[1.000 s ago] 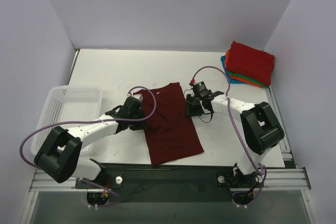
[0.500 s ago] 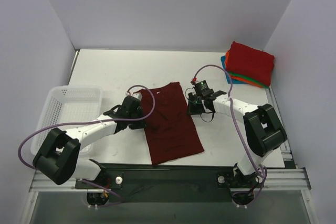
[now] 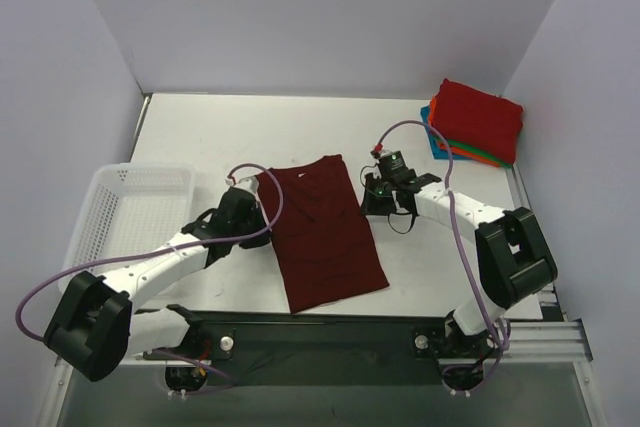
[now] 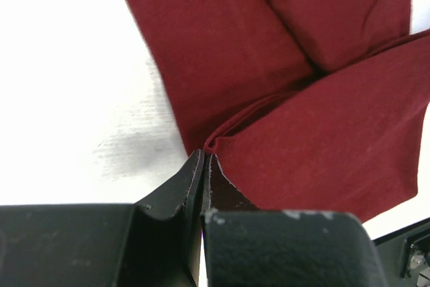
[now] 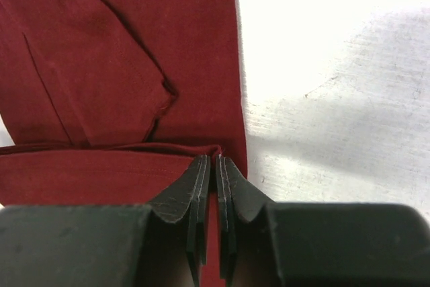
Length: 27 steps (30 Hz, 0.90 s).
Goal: Fold and stack the t-shirts
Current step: Fold the folded rectangular tshirt in 1/3 of the way
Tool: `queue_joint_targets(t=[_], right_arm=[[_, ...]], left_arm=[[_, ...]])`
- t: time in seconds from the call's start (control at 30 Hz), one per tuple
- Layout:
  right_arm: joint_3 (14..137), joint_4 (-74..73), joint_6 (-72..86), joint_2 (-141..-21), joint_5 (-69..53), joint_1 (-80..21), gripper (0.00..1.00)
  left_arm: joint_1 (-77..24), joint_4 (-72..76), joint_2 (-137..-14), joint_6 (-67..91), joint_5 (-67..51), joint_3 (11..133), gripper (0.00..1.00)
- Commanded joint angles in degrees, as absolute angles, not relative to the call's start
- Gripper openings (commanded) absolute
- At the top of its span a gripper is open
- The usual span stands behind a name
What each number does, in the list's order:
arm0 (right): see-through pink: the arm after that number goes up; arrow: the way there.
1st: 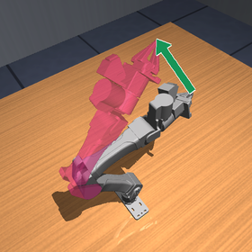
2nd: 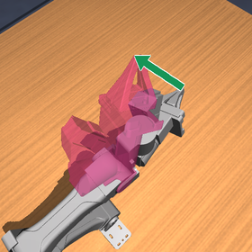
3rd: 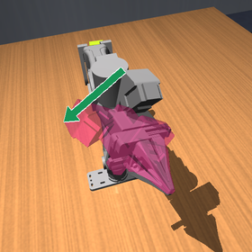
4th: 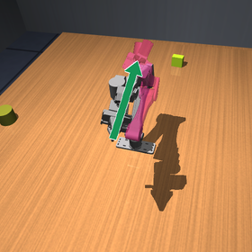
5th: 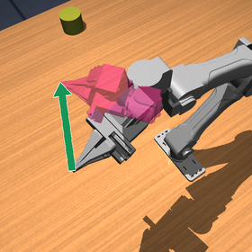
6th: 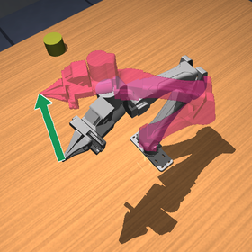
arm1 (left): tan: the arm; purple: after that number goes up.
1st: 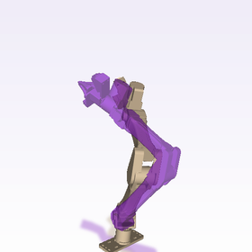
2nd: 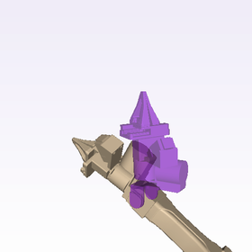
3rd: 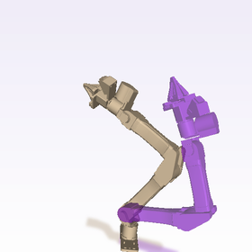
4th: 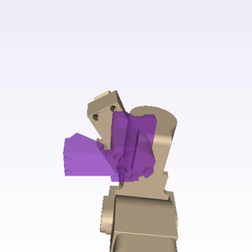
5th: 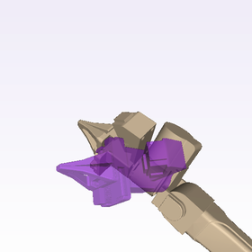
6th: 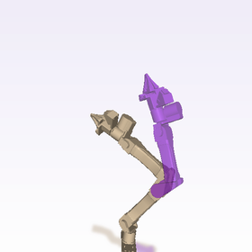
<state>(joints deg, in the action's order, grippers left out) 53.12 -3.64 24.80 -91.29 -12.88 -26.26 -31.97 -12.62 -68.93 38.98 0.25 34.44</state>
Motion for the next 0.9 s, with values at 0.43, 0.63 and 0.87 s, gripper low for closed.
queue_joint_targets(t=[0.43,0.63,0.87], right_arm=[[56.6,-4.7,25.1,-93.9,-10.6,-25.3,0.33],[62.4,-6.9,24.2,-93.0,-9.1,-26.5,0.41],[75.6,-10.2,21.8,-103.4,-11.2,-30.6,0.41]], left_arm=[[-29.7,-9.4,-70.7,38.4,2.5,34.6,0.39],[-29.4,-12.6,-66.6,38.1,2.2,37.4,0.54],[-29.4,-15.3,-63.9,39.7,0.0,39.7,0.55]])
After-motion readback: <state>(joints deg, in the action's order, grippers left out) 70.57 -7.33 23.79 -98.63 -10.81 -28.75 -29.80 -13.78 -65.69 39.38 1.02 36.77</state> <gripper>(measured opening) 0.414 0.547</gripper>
